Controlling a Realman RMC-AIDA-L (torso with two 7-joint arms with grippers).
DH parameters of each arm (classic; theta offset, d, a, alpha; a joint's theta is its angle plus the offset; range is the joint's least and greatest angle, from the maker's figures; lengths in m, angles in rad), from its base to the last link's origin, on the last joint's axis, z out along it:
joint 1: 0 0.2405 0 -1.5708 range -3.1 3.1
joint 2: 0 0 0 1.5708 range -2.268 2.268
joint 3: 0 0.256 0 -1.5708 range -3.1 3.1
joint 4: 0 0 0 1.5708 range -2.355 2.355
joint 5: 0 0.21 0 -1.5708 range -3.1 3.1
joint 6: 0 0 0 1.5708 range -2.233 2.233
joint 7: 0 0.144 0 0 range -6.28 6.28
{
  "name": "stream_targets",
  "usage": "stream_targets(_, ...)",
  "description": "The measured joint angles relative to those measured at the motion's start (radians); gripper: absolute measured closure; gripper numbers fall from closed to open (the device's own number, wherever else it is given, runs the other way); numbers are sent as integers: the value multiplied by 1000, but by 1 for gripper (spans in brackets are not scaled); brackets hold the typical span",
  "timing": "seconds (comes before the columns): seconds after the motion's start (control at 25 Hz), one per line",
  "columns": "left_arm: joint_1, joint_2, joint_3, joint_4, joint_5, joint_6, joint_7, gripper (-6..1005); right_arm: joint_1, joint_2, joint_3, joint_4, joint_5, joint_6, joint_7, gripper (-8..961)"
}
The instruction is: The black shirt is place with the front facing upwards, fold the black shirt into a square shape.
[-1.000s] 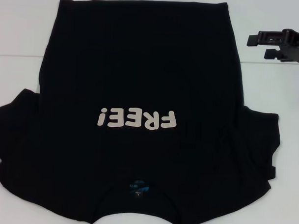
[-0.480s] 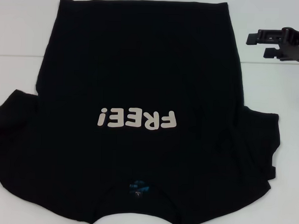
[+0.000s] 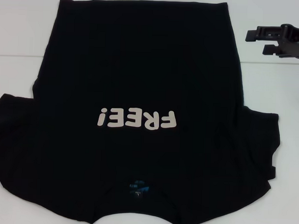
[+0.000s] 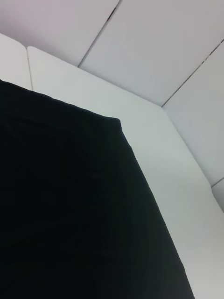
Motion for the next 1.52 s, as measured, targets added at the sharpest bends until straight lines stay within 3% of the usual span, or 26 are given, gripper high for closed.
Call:
stream_targets(0.36,-5,19,-28,5,3,13,-2,995,0,0,0,0,-1,6,0,96)
stream_targets(0.76,-102,52,27,44,20,161,-25,994,0,0,0,0,0,5,0,96)
stream_targets(1.04,-153,19,92,77,21,246,-33,994,-5,0,0,2,0,6,0,96)
stream_targets(1.24,-199,-3,185,77,22,217,-53,993,-3,-1,0,10,0,7,-4,97)
stream_targets(1.52,-246,-15,287,70,24,156,-82,993,-6,-1,0,12,-1,8,-5,97)
